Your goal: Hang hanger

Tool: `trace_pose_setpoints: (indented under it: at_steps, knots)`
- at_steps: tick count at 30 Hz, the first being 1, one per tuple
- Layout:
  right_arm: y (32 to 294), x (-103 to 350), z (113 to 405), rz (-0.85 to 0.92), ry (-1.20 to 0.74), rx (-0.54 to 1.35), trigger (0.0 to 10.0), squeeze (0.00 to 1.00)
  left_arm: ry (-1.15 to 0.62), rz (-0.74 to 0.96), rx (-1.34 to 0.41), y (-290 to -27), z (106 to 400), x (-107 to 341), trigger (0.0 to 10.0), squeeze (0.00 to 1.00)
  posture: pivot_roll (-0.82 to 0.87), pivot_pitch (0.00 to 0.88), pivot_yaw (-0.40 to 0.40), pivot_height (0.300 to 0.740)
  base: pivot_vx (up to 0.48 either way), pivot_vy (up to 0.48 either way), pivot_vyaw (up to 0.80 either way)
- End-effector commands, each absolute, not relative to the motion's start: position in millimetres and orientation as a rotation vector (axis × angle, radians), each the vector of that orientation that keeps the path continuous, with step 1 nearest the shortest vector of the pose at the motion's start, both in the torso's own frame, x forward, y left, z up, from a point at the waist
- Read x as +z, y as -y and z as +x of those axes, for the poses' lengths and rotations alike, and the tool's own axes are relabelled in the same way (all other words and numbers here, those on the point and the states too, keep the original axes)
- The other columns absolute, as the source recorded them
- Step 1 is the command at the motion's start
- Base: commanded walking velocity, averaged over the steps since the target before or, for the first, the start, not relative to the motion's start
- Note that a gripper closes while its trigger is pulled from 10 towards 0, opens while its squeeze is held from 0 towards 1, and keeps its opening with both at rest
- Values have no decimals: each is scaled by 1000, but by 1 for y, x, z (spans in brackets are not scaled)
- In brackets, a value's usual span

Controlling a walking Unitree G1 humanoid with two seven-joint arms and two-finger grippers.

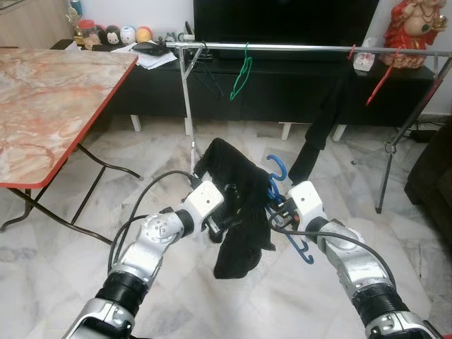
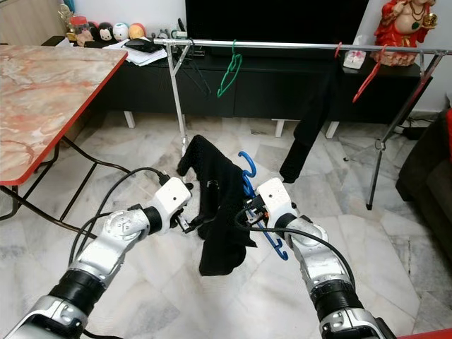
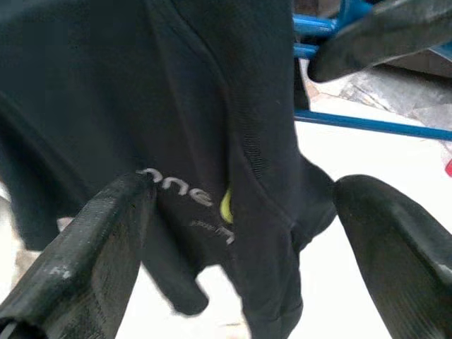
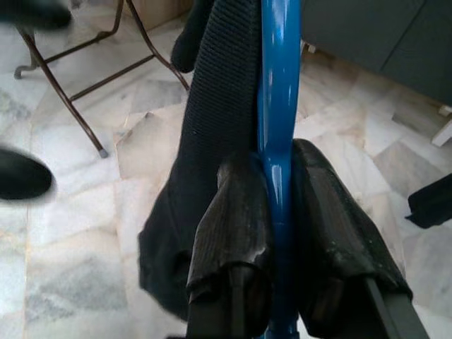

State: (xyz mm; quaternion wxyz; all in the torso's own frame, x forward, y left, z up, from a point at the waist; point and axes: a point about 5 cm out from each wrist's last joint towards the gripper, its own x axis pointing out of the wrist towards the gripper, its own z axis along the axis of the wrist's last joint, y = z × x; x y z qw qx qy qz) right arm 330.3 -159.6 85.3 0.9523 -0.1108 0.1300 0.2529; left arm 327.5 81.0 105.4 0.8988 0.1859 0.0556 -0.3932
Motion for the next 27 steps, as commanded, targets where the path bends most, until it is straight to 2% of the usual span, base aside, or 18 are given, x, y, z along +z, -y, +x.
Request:
trace_pose_setpoints:
  at_steps: [1,11,27]
  knots:
    - [150,113,340,-225,-152,529,0,0,-105,373,-781,-76,333,110,10000,0,-68,0,-56,740,0,0,0]
    - [133,135,340,-211,-90,591,0,0,-125,283,-746,-65,333,104,10000,0,-72,0,-56,740,0,0,0]
    - [115,152,328,-216,-66,679,0,0,-150,278,-534,-86,349,101,10000,0,-78,0,-59,740,0,0,0]
